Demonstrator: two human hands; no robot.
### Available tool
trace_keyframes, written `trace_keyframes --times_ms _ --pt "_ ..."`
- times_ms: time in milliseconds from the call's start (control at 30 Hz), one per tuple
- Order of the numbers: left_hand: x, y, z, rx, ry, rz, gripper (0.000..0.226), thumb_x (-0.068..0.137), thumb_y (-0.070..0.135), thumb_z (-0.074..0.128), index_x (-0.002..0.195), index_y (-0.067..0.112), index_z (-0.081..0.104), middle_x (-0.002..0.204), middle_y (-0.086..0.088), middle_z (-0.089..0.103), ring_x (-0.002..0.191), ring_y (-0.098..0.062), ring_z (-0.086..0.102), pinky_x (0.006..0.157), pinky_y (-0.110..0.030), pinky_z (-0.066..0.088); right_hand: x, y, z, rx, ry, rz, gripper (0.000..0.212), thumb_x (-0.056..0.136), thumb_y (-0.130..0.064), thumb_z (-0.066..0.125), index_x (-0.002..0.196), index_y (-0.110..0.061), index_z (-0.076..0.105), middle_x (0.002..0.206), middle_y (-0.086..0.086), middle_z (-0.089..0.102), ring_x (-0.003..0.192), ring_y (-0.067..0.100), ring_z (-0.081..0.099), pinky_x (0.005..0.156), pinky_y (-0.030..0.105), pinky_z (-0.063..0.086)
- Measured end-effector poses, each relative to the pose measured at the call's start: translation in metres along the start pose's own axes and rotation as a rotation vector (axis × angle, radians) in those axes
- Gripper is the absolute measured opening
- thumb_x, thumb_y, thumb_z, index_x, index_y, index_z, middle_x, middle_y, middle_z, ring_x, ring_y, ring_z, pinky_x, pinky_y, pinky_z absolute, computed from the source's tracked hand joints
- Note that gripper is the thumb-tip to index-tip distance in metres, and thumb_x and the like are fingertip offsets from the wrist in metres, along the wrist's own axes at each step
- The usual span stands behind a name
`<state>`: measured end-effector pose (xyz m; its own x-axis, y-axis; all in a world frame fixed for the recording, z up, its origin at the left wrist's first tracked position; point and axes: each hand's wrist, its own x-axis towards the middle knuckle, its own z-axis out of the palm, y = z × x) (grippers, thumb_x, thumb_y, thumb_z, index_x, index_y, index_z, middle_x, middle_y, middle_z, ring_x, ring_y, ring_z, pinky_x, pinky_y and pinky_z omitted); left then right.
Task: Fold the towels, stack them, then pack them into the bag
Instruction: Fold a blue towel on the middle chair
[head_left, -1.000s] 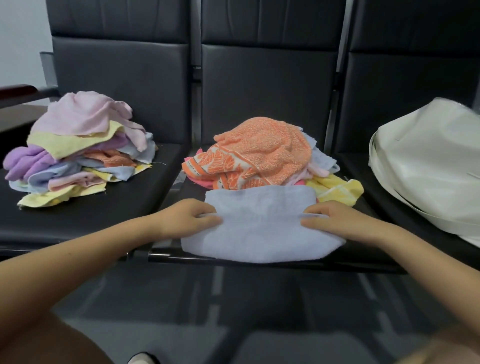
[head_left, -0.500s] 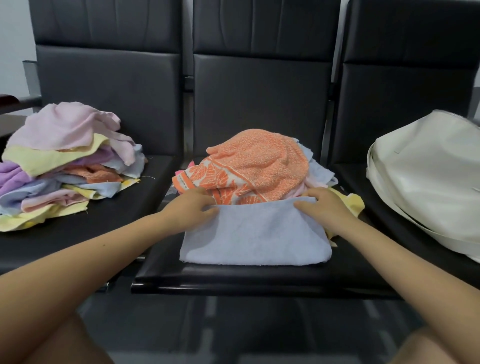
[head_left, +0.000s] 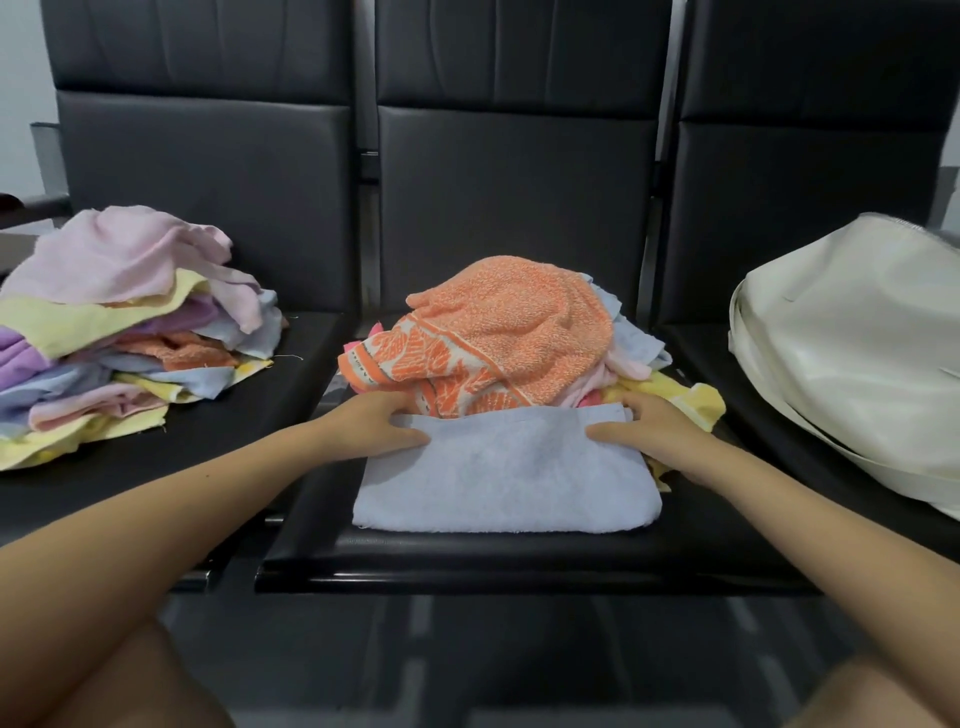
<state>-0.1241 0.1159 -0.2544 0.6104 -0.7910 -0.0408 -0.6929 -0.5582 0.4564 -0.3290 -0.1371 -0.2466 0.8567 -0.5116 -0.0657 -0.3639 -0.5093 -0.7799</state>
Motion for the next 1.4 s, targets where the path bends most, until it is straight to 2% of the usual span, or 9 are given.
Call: trace_keyframes --times_ms 100,233,333,600,767,933,1100,1233,1400 --pt "-0.006 -0.002 -0.006 -0.233 -0.007 -0.11 0.023 0.093 0.024 0.062 0.071 0.02 0.055 0.078 0.004 0.055 0.077 -0.014 0.053 0.063 -0.02 0.038 -0.01 0.001 -0.005 0.132 -0.04 0.045 0.018 0.089 -0.02 0.069 0.104 -0.011 0.067 0.095 0.005 0.069 0.079 0.01 0.066 0.061 0.021 0.049" --pt "-0.019 0.006 -0.004 -0.837 0.033 -0.22 0.015 0.096 0.016 0.057 0.081 0.013 0.059 0.088 -0.002 0.065 0.086 -0.02 0.062 0.072 -0.028 0.048 -0.02 -0.002 -0.006 0.302 0.042 0.072 0.012 0.093 -0.015 0.063 0.102 -0.011 0.068 0.078 -0.002 0.066 0.049 -0.003 0.057 0.041 0.012 0.038" --pt "-0.025 0.009 0.008 -0.953 0.104 -0.303 0.007 0.096 0.014 0.056 0.1 0.009 0.059 0.099 -0.006 0.065 0.089 -0.021 0.063 0.071 -0.03 0.05 -0.028 -0.006 -0.002 0.297 0.077 0.08 0.007 0.094 -0.016 0.062 0.099 -0.012 0.066 0.075 -0.001 0.062 0.044 -0.002 0.054 0.039 0.013 0.036" --pt "-0.037 0.003 0.021 -0.804 0.236 -0.37 0.007 0.094 0.011 0.057 0.091 0.007 0.062 0.098 -0.013 0.064 0.092 -0.029 0.061 0.083 -0.04 0.05 -0.051 -0.011 0.008 0.104 -0.023 0.121 0.007 0.093 -0.014 0.062 0.099 -0.011 0.061 0.087 -0.001 0.063 0.074 0.009 0.057 0.051 0.013 0.043" --pt "-0.039 0.001 0.017 -0.719 0.397 -0.407 0.019 0.097 0.017 0.043 0.088 0.011 0.058 0.098 -0.014 0.063 0.089 -0.028 0.058 0.081 -0.04 0.047 -0.055 -0.014 0.021 0.275 0.076 0.134 0.014 0.098 -0.008 0.048 0.093 -0.012 0.061 0.099 0.015 0.061 0.08 0.023 0.058 0.064 0.031 0.047" --pt "-0.05 -0.001 0.016 -0.121 0.308 -0.312 0.041 0.097 0.024 0.049 0.135 0.01 0.044 0.129 -0.013 0.053 0.114 -0.029 0.053 0.088 -0.034 0.042 -0.052 -0.01 0.022 -0.165 0.009 0.152 0.024 0.093 -0.013 0.049 0.102 0.004 0.063 0.09 0.01 0.061 0.084 0.023 0.056 0.063 0.028 0.039" --pt "-0.068 0.017 0.025 0.168 0.43 -0.013 0.042 0.095 0.03 0.054 0.134 0.016 0.048 0.138 -0.008 0.043 0.13 -0.027 0.035 0.105 -0.041 0.038 -0.055 -0.022 0.019 0.139 0.075 0.128 0.017 0.091 -0.002 0.048 0.099 0.007 0.062 0.092 0.015 0.06 0.084 0.021 0.055 0.064 0.029 0.04" --pt "-0.076 0.035 0.038 0.126 0.249 0.171 0.027 0.096 0.028 0.05 0.118 0.022 0.064 0.124 0.0 0.054 0.117 -0.017 0.046 0.1 -0.035 0.04 -0.054 -0.049 0.027 0.411 0.116 0.048 0.018 0.091 0.001 0.05 0.099 0.015 0.057 0.09 0.027 0.057 0.084 0.026 0.055 0.07 0.032 0.04" --pt "-0.072 0.045 0.045 0.013 0.228 0.137 0.027 0.096 0.016 0.046 0.106 0.016 0.071 0.111 -0.001 0.064 0.106 -0.015 0.055 0.094 -0.027 0.041 -0.058 -0.077 0.057 0.561 -0.246 0.059 0.019 0.098 -0.016 0.055 0.109 -0.001 0.056 0.079 0.018 0.063 0.063 0.022 0.061 0.052 0.022 0.049"
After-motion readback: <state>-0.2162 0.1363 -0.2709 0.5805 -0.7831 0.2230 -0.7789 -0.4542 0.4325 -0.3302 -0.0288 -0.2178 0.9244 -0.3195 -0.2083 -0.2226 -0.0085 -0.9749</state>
